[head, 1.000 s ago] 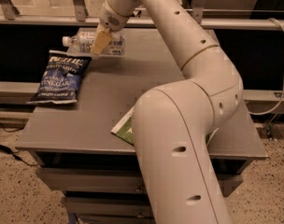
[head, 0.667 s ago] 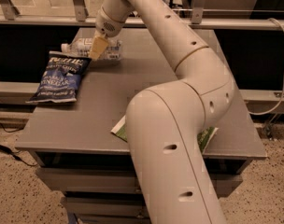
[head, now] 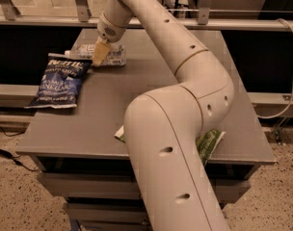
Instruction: Move blue plastic bottle near blue chip bag
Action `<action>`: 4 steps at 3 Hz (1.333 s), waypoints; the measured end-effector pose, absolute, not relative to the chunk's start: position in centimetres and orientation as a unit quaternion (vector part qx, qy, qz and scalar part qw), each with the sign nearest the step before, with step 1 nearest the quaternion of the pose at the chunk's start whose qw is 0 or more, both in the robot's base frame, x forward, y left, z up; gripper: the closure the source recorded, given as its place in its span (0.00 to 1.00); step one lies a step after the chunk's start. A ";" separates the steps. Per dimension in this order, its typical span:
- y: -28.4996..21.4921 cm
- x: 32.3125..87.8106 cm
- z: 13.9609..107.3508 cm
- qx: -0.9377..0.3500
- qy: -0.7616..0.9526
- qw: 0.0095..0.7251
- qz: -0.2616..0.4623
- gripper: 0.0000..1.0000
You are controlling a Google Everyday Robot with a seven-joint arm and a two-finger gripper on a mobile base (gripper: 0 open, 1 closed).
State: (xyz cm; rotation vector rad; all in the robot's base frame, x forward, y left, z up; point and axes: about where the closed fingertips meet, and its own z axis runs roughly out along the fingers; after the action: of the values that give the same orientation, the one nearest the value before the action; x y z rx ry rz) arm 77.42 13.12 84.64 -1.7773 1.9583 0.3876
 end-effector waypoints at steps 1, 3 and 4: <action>13.1 77.4 84.9 -0.647 0.713 0.232 0.141 0.34; 10.8 76.1 86.4 -0.660 0.701 0.227 0.150 0.00; 8.8 75.3 87.4 -0.659 0.697 0.233 0.160 0.00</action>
Offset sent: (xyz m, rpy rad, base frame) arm -0.0086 -0.0339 0.0267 -0.0163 0.0112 0.0307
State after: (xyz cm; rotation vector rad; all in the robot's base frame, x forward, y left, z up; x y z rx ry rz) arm 75.30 8.80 87.39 -1.8105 1.9149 0.4408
